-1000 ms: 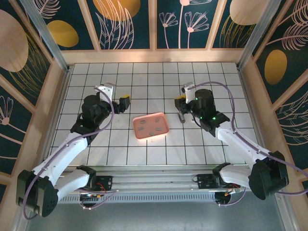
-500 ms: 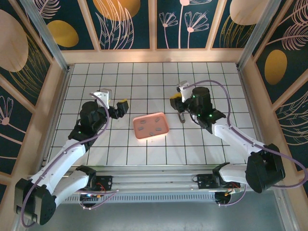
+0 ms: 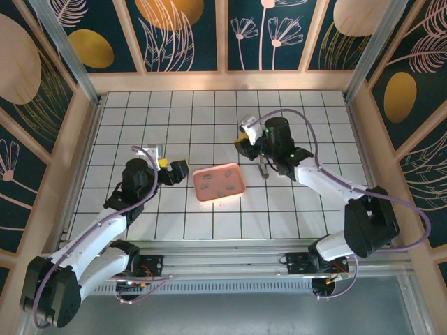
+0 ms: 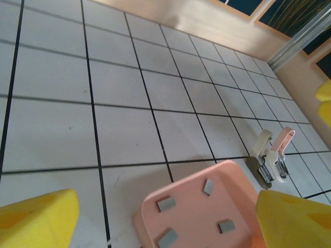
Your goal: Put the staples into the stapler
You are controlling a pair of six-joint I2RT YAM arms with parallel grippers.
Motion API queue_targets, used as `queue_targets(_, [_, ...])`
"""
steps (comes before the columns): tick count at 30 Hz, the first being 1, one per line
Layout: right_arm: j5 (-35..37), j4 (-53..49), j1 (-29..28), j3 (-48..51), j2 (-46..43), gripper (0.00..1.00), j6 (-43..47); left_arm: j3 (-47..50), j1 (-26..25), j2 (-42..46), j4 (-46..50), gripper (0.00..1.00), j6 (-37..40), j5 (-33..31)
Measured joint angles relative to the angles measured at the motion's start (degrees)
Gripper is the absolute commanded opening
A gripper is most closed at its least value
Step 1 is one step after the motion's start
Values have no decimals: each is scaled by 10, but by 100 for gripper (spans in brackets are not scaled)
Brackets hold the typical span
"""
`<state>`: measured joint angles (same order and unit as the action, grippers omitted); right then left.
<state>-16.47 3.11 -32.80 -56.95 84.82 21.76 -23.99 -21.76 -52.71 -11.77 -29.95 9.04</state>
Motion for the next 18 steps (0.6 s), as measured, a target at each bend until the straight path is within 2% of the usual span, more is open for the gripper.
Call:
queue_targets(11, [-70, -108, -40, -92, 111, 36, 233, 71, 0, 4, -13, 89, -111, 35])
queue_targets(18, [-116, -193, -63, -182, 202, 36, 344, 142, 0, 85, -15, 88, -159, 15])
